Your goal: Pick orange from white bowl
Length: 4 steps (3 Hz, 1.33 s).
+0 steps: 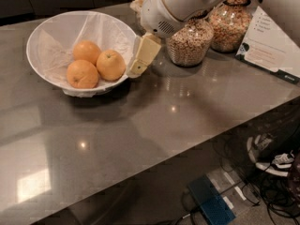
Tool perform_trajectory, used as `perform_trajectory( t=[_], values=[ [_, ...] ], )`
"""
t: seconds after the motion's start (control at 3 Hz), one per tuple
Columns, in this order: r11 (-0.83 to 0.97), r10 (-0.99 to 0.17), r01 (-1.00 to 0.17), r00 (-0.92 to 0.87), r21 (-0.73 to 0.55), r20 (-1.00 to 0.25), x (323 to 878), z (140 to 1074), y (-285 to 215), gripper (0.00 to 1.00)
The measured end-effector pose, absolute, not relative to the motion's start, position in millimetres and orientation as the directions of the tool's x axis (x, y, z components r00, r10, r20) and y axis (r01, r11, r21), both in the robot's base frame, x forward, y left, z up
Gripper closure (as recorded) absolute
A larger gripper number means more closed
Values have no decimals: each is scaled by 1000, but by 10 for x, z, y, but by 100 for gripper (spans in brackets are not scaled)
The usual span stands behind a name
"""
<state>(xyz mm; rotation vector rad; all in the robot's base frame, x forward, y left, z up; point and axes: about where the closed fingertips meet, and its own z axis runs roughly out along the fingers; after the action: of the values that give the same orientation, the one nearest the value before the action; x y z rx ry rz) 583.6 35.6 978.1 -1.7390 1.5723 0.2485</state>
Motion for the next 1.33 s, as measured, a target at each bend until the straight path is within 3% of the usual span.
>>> perform_trajectory(
  t=[1.33],
  values=[
    [52,-722,-923,228,-380,-653,6168,9585,639,0]
  ],
)
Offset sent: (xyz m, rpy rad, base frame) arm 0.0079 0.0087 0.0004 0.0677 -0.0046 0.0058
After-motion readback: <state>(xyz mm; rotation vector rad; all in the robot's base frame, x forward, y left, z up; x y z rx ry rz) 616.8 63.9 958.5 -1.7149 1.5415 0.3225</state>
